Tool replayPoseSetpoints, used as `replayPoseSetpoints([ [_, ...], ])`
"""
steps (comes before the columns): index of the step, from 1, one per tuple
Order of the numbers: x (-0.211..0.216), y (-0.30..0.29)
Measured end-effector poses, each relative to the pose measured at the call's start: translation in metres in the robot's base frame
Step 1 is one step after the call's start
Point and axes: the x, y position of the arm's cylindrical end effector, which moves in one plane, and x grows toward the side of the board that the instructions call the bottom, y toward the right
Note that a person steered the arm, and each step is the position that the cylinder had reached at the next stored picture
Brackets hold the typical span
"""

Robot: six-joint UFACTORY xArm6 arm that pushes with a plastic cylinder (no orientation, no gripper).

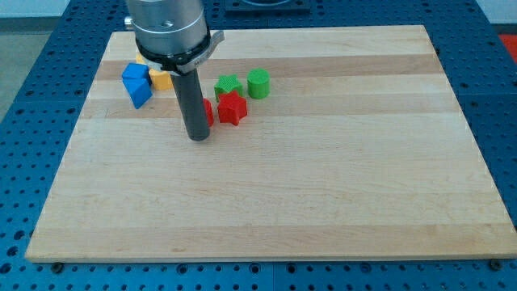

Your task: Slide red circle closer to red star

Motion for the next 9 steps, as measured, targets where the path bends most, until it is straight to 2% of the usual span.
replayPoseSetpoints([
  [2,-0.001,-0.034],
  [4,-0.019,-0.036],
  [9,-0.028,0.055],
])
